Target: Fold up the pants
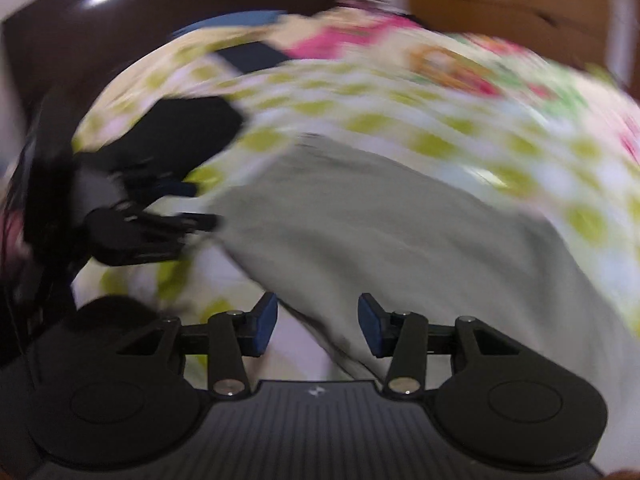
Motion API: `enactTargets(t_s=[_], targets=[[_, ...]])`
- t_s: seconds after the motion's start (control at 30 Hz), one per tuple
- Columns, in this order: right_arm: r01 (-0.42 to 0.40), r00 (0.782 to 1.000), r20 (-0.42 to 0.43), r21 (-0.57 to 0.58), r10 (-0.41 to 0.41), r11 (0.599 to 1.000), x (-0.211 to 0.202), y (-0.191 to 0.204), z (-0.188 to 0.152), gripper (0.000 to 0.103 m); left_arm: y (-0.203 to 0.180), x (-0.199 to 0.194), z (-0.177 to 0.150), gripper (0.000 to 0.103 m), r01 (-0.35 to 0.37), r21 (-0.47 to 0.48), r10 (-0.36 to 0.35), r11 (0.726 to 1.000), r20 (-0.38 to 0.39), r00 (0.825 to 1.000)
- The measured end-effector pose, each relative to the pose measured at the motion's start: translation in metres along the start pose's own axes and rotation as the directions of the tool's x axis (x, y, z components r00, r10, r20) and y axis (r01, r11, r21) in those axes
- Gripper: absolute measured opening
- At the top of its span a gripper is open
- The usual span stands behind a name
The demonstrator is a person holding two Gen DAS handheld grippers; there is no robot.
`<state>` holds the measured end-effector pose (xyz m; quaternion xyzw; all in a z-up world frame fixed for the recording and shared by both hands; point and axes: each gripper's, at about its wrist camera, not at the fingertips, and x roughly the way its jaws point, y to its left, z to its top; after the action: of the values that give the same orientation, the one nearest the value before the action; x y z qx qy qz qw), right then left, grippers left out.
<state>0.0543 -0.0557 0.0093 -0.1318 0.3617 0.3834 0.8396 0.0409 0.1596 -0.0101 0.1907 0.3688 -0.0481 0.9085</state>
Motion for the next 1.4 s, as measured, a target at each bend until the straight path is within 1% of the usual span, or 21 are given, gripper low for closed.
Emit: enactTargets(t_s=[0.1,0.13,0.2,0.27,0.3,0.33,0.4,0.43,0.53,0.63,0.67,0.8,0.83,0.93,1.0,1.03,1.07,1.1,1.13,1.27,1.4], targets=[[-0.033,0.999,-0.032,-0.14,0.029,0.99,0.033,0.024,0.011,0.047,0.004,0.006,0.002,0.056,0.044,-0.004,-0.044,0.999,0.002,0.999],[-0.029,0.999,-0.043,-0.187,0.022,0.982,0.042,0.031,0.012,0.047,0.004,0.007,0.003,0.053,0.053,0.01,-0.053,0.999,0.001,0.999],[-0.014,0.997,-0.072,-0.268,-0.005,0.963,0.056,0.041,0.012,0.047,0.005,0.009,0.005,0.033,0.072,0.033,-0.072,0.997,-0.005,0.997],[0.01,0.996,-0.082,-0.314,-0.037,0.949,0.065,0.045,0.01,0.047,0.008,0.01,0.006,0.029,0.085,0.043,-0.085,0.995,-0.007,0.996],[0.025,0.995,-0.081,-0.322,-0.054,0.946,0.068,0.045,0.01,0.044,0.01,0.008,0.007,0.023,0.083,0.05,-0.083,0.995,0.0,0.997],[0.041,0.994,-0.082,-0.312,-0.07,0.949,0.071,0.044,0.013,0.041,0.012,0.006,0.009,0.022,0.079,0.054,-0.079,0.995,0.009,0.997],[0.062,0.993,-0.087,-0.225,-0.083,0.972,0.072,0.035,0.023,0.004,0.019,0.003,0.015,0.02,0.063,0.054,-0.065,0.997,0.036,0.997],[0.062,0.994,-0.079,-0.183,-0.078,0.981,0.07,0.032,0.028,0.001,0.024,0.0,0.019,0.02,0.054,0.052,-0.056,0.997,0.052,0.997],[0.087,0.995,-0.036,-0.126,-0.093,0.988,0.063,0.029,0.042,0.001,0.039,-0.006,0.026,0.02,0.035,0.033,-0.037,0.999,0.085,0.996],[0.079,0.996,-0.027,-0.131,-0.083,0.988,0.064,0.034,0.044,0.001,0.051,-0.018,0.021,0.021,0.11,-0.009,-0.108,0.994,0.102,0.989],[0.073,0.996,-0.035,-0.126,-0.078,0.989,0.065,0.034,0.042,0.001,0.049,-0.021,0.017,0.022,0.112,-0.001,-0.111,0.994,0.102,0.989],[0.051,0.998,-0.043,-0.048,-0.053,0.998,0.065,0.027,0.041,0.001,0.032,-0.023,0.0,0.04,0.13,0.085,-0.137,0.988,0.081,0.987],[0.051,0.998,-0.039,-0.034,-0.052,0.998,0.063,0.025,0.042,0.001,0.027,-0.024,-0.003,0.041,0.13,0.117,-0.14,0.985,0.08,0.987],[0.041,0.999,-0.033,-0.001,-0.041,0.999,0.058,0.021,0.047,0.001,0.003,-0.02,-0.01,0.045,0.053,0.268,-0.083,0.962,0.1,0.992],[0.04,0.999,-0.031,-0.006,-0.041,0.999,0.057,0.021,0.049,0.001,-0.006,-0.014,-0.009,0.045,-0.011,0.335,-0.035,0.942,0.13,0.991],[0.041,0.999,-0.03,-0.015,-0.042,0.999,0.057,0.022,0.05,0.001,-0.007,-0.009,-0.007,0.045,-0.041,0.35,-0.009,0.936,0.139,0.99],[0.041,0.999,-0.03,-0.02,-0.042,0.999,0.056,0.023,0.05,0.001,-0.006,-0.007,-0.004,0.037,-0.05,0.357,-0.001,0.933,0.141,0.99],[0.035,0.999,-0.029,-0.018,-0.036,0.999,0.055,0.024,0.051,0.001,-0.002,-0.005,-0.001,0.024,-0.056,0.354,0.003,0.934,0.148,0.989],[0.03,0.999,-0.027,-0.014,-0.031,0.999,0.055,0.024,0.051,0.001,0.002,-0.004,0.003,0.022,-0.059,0.342,0.006,0.938,0.155,0.988],[0.018,1.0,-0.019,0.001,-0.018,1.0,0.056,0.03,0.05,0.001,0.019,-0.013,0.009,0.018,-0.09,0.274,0.032,0.957,0.206,0.978],[-0.001,0.999,-0.043,0.032,0.002,0.999,0.073,0.033,0.043,0.001,0.025,-0.009,-0.001,0.019,-0.091,0.243,0.05,0.966,0.167,0.985]])
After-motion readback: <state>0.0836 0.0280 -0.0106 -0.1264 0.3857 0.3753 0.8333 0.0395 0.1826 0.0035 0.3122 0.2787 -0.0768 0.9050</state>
